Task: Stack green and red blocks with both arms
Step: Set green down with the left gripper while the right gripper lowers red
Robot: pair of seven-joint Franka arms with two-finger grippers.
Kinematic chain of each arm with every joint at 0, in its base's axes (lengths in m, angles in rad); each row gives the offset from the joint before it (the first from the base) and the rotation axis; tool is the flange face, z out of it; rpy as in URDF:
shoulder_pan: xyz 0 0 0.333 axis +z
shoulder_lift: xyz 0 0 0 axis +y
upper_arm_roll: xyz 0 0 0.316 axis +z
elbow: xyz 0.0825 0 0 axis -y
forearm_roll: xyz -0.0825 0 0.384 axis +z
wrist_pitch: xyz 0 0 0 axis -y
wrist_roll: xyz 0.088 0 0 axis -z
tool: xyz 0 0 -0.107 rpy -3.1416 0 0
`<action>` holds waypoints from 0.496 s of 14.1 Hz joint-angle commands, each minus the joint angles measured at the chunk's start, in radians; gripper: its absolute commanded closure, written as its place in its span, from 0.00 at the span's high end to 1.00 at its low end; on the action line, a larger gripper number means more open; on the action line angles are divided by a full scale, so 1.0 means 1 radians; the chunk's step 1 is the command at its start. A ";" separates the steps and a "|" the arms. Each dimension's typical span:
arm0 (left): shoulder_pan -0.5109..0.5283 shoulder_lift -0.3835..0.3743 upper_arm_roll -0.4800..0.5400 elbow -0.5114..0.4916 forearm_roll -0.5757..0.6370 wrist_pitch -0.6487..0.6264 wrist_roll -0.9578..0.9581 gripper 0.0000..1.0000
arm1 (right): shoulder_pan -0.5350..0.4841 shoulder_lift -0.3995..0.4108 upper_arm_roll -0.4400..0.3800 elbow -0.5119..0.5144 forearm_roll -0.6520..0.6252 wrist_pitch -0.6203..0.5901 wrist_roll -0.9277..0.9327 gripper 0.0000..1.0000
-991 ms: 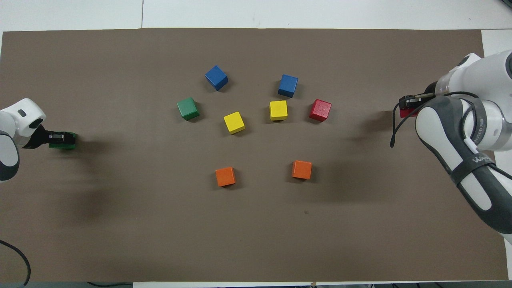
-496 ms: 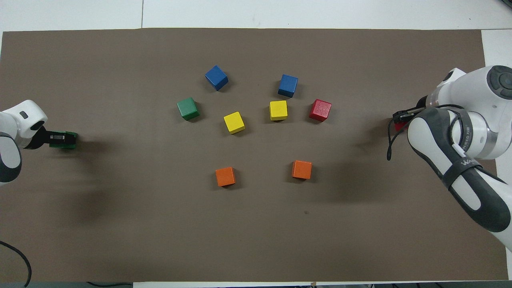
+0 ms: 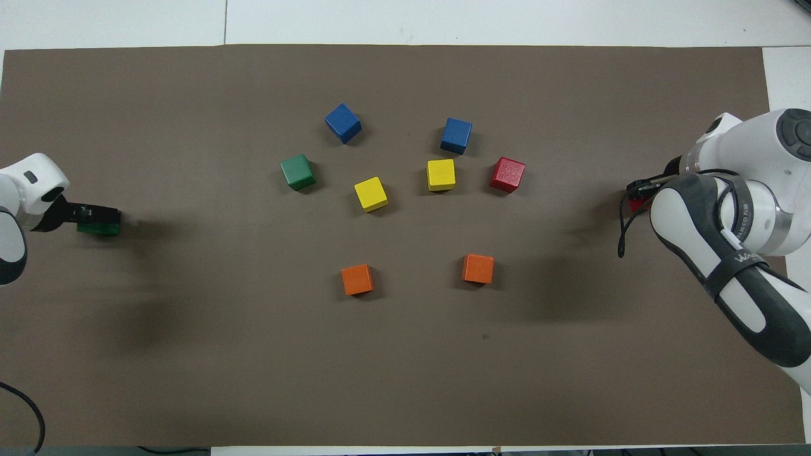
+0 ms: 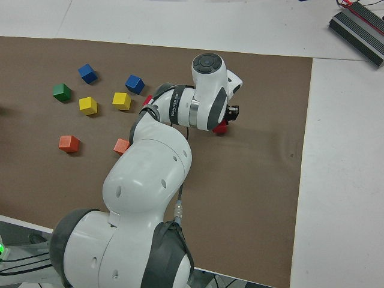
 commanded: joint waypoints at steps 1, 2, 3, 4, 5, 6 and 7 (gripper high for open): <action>-0.037 0.000 0.005 0.165 -0.007 -0.193 -0.002 1.00 | -0.018 -0.016 0.011 -0.039 0.007 0.046 -0.028 0.00; -0.062 0.002 0.005 0.216 -0.010 -0.250 -0.052 1.00 | -0.023 -0.014 0.011 -0.039 0.007 0.047 -0.028 0.00; -0.096 0.002 0.005 0.250 -0.008 -0.289 -0.142 1.00 | -0.026 -0.010 0.013 -0.039 0.007 0.049 -0.029 0.00; -0.154 0.003 0.007 0.282 -0.007 -0.319 -0.264 1.00 | -0.026 -0.007 0.011 -0.039 0.007 0.059 -0.029 0.00; -0.212 0.014 0.008 0.305 -0.004 -0.344 -0.383 1.00 | -0.026 -0.004 0.013 -0.043 0.007 0.066 -0.029 0.00; -0.261 0.020 0.008 0.330 -0.001 -0.353 -0.496 1.00 | -0.026 -0.004 0.011 -0.045 0.007 0.073 -0.028 0.00; -0.309 0.031 0.008 0.345 -0.002 -0.357 -0.594 1.00 | -0.024 -0.004 0.011 -0.045 0.007 0.076 -0.026 0.27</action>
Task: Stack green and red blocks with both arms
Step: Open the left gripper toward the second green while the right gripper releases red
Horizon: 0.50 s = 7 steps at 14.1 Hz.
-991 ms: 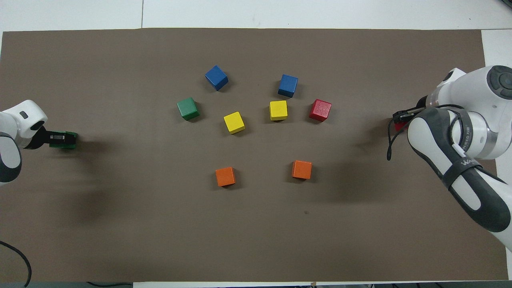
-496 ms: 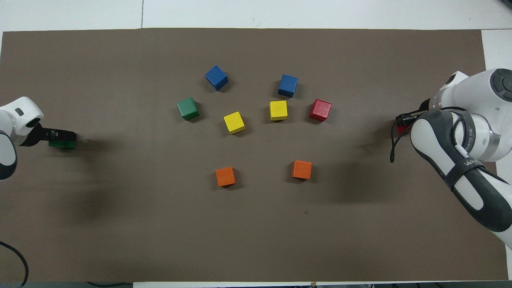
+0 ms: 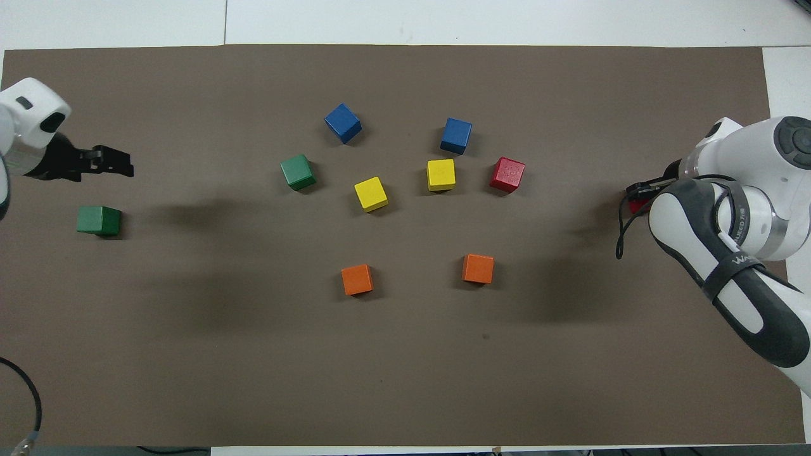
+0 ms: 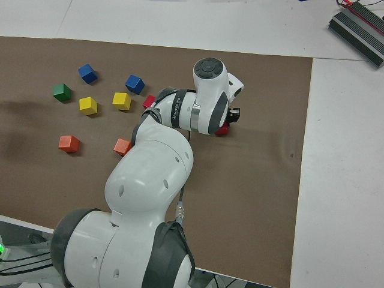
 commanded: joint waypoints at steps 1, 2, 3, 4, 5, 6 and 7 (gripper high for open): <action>-0.137 0.036 0.019 0.060 -0.001 -0.032 -0.266 1.00 | -0.017 -0.005 0.012 -0.018 0.008 0.034 -0.014 0.96; -0.180 0.042 0.019 0.061 -0.001 -0.029 -0.353 1.00 | -0.017 -0.005 0.012 -0.015 0.008 0.029 -0.008 1.00; -0.221 0.051 0.019 0.066 -0.001 -0.027 -0.439 1.00 | -0.019 -0.005 0.012 -0.007 0.007 0.023 -0.006 1.00; -0.249 0.073 0.019 0.099 0.002 -0.030 -0.509 1.00 | -0.017 -0.011 0.012 0.005 0.008 0.009 -0.005 1.00; -0.275 0.111 0.020 0.145 0.003 -0.039 -0.565 1.00 | -0.012 -0.024 0.012 0.027 0.008 -0.020 0.012 1.00; -0.304 0.151 0.022 0.187 0.008 -0.056 -0.625 1.00 | -0.005 -0.042 0.013 0.068 0.008 -0.079 0.050 1.00; -0.327 0.182 0.022 0.207 0.028 -0.049 -0.674 1.00 | 0.003 -0.048 0.021 0.123 0.008 -0.148 0.124 1.00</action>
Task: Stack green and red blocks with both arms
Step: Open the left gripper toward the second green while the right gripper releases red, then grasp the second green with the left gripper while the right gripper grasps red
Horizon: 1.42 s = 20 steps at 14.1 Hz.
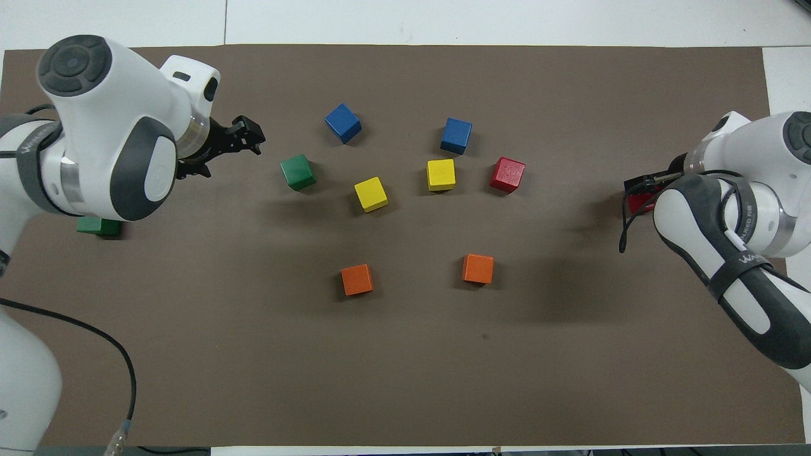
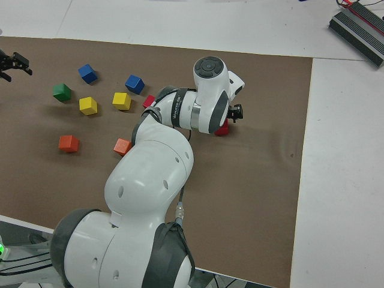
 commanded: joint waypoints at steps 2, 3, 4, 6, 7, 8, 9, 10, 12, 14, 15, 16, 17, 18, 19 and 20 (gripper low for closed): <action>-0.060 0.132 0.021 0.116 0.042 -0.018 -0.154 1.00 | 0.081 -0.023 0.023 0.221 0.004 -0.233 0.293 1.00; -0.083 0.146 0.023 0.114 0.045 -0.002 -0.186 1.00 | 0.133 -0.007 0.023 0.269 -0.011 -0.249 0.408 1.00; -0.095 0.163 0.023 0.114 0.052 0.022 -0.218 1.00 | 0.187 0.012 0.020 0.296 -0.017 -0.248 0.506 1.00; -0.095 0.166 0.023 0.105 0.060 0.061 -0.247 1.00 | 0.300 0.044 0.022 0.335 -0.072 -0.249 0.696 1.00; -0.095 0.168 0.021 0.103 0.058 0.064 -0.260 1.00 | 0.336 0.070 0.022 0.361 -0.086 -0.252 0.767 1.00; -0.095 0.172 0.021 0.097 0.058 0.080 -0.277 1.00 | 0.361 0.101 0.022 0.390 -0.088 -0.257 0.809 1.00; -0.095 0.183 0.021 0.088 0.061 0.126 -0.292 1.00 | 0.373 0.127 0.022 0.405 -0.086 -0.252 0.820 1.00; -0.094 0.183 0.021 0.068 0.061 0.165 -0.292 1.00 | 0.378 0.145 0.023 0.409 -0.086 -0.243 0.827 0.99; -0.089 0.185 0.021 0.045 0.065 0.212 -0.289 1.00 | 0.382 0.164 0.023 0.396 -0.091 -0.187 0.866 0.99; -0.095 0.192 0.021 0.030 0.075 0.241 -0.287 1.00 | 0.378 0.167 0.023 0.373 -0.086 -0.170 0.871 0.99; -0.100 0.192 0.021 0.007 0.080 0.263 -0.287 1.00 | 0.376 0.167 0.023 0.361 -0.085 -0.159 0.874 0.99; -0.101 0.194 0.021 0.002 0.092 0.268 -0.287 1.00 | 0.375 0.170 0.023 0.341 -0.081 -0.138 0.883 0.99; -0.104 0.199 0.021 0.002 0.098 0.268 -0.287 1.00 | 0.375 0.172 0.023 0.317 -0.081 -0.112 0.887 0.99; -0.120 0.205 0.021 0.001 0.098 0.268 -0.287 1.00 | 0.376 0.172 0.023 0.300 -0.081 -0.090 0.889 0.99; -0.120 0.206 0.021 0.002 0.107 0.265 -0.286 1.00 | 0.378 0.173 0.023 0.283 -0.081 -0.069 0.887 0.99; -0.120 0.205 0.020 0.002 0.124 0.256 -0.286 0.97 | 0.384 0.173 0.025 0.265 -0.078 -0.046 0.889 0.99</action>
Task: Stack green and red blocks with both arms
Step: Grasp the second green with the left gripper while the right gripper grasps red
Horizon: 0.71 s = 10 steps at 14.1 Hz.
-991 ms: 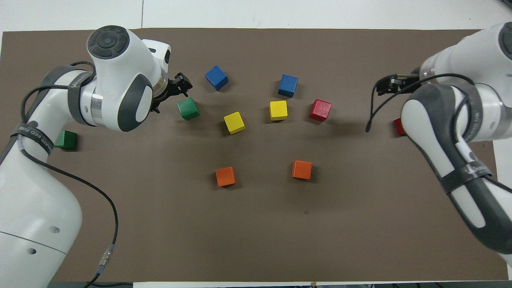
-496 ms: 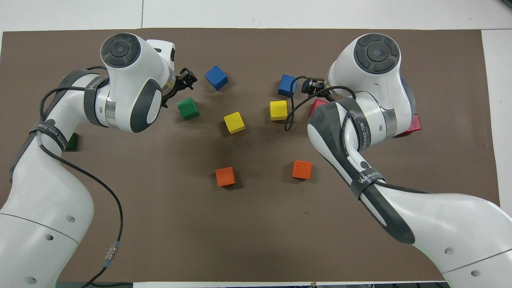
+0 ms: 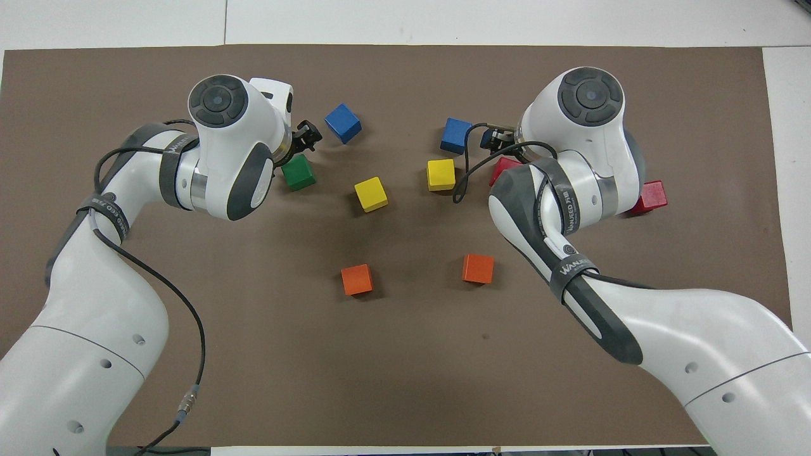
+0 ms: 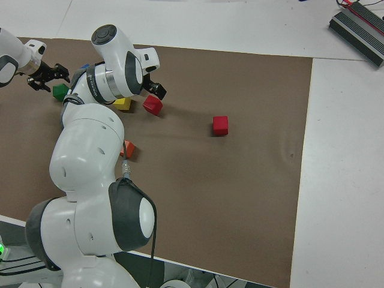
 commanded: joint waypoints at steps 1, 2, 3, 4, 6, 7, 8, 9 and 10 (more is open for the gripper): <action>-0.019 -0.001 0.012 -0.010 0.045 0.007 -0.019 0.88 | 0.004 -0.009 0.009 -0.065 -0.003 0.075 0.037 0.99; -0.021 -0.001 0.012 -0.012 0.045 0.001 -0.021 0.78 | 0.010 -0.007 0.009 -0.069 -0.003 0.083 0.043 0.99; -0.023 -0.001 0.013 -0.012 0.048 -0.018 -0.019 0.70 | 0.012 -0.001 0.009 -0.072 -0.003 0.084 0.045 0.99; -0.023 -0.001 0.013 -0.012 0.049 -0.033 -0.019 0.66 | 0.012 -0.001 0.009 -0.080 -0.003 0.104 0.043 0.99; -0.029 -0.003 0.013 -0.012 0.054 -0.045 -0.019 0.28 | 0.009 -0.001 0.008 -0.128 -0.003 0.164 0.037 0.99; -0.029 -0.003 0.013 -0.012 0.054 -0.048 -0.013 0.00 | 0.007 -0.003 0.008 -0.134 -0.003 0.169 0.037 0.98; -0.027 -0.003 0.012 -0.012 0.054 -0.044 0.000 0.00 | 0.006 -0.004 0.008 -0.134 -0.003 0.158 0.031 0.87; -0.027 -0.003 0.012 -0.007 0.052 -0.050 0.011 0.00 | 0.004 -0.007 0.008 -0.134 -0.004 0.149 0.017 0.67; -0.026 -0.003 0.012 -0.004 0.051 -0.050 0.013 0.00 | 0.003 -0.007 0.008 -0.134 -0.004 0.146 -0.012 0.45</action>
